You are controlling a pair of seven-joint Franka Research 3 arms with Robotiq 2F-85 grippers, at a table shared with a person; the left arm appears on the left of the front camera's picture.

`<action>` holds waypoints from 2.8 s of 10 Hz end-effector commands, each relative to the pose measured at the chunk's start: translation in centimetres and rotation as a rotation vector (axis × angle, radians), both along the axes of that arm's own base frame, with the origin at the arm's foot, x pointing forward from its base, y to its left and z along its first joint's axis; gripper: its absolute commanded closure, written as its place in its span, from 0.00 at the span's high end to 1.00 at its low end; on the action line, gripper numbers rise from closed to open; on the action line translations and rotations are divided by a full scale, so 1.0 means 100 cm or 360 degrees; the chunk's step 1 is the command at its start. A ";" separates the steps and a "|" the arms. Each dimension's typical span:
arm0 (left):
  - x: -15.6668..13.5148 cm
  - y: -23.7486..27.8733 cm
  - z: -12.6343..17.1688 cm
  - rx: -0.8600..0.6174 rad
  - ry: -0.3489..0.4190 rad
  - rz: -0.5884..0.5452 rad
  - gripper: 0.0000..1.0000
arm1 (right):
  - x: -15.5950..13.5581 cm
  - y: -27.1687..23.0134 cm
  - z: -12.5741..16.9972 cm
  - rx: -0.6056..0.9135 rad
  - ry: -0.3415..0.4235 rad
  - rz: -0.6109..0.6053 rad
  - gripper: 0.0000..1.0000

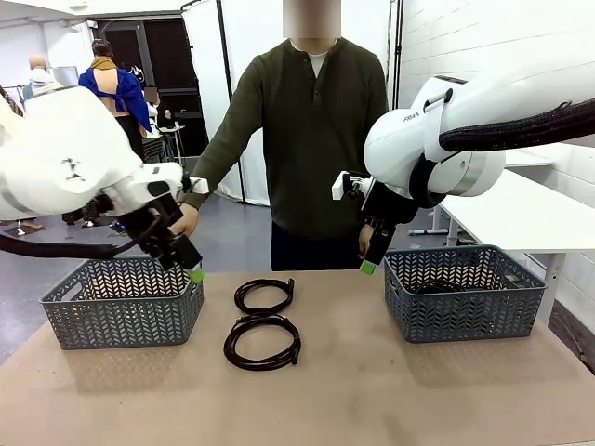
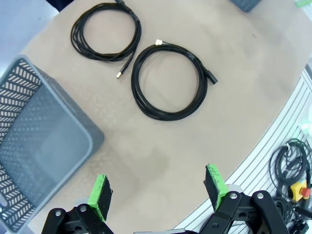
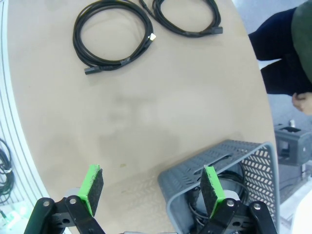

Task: Organize the cables according to human instructions.
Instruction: Pick up a bundle of cables and place it in the basket indicated by the human.

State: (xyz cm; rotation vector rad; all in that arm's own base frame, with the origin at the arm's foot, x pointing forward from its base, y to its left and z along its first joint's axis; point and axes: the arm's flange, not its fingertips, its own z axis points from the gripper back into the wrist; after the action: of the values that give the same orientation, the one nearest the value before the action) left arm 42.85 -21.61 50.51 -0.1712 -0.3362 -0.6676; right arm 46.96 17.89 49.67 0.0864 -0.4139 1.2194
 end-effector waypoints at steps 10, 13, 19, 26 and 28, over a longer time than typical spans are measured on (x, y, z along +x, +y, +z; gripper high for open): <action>0.031 -0.047 -0.043 0.0031 0.0101 0.0140 1.00 | -0.001 -0.001 -0.001 0.0001 0.0000 -0.0004 1.00; 0.031 -0.047 -0.043 0.0031 0.0101 0.0140 1.00 | -0.001 -0.001 -0.001 0.0001 0.0000 -0.0004 1.00; 0.042 -0.095 -0.063 0.0045 0.0249 0.0440 1.00 | -0.001 -0.001 -0.001 0.0001 0.0000 -0.0004 1.00; 0.075 -0.171 -0.114 0.0010 0.0477 0.0596 1.00 | -0.001 -0.001 -0.001 0.0001 0.0000 -0.0004 1.00; 0.078 -0.179 -0.128 0.0009 0.0509 0.0643 1.00 | -0.001 -0.001 -0.001 0.0001 0.0000 -0.0004 1.00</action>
State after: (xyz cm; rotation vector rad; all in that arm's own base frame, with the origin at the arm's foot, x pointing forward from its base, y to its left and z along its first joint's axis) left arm 50.05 -39.08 37.54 -0.2231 -0.0595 -0.2697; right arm 46.96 17.86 49.69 0.0865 -0.4144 1.2189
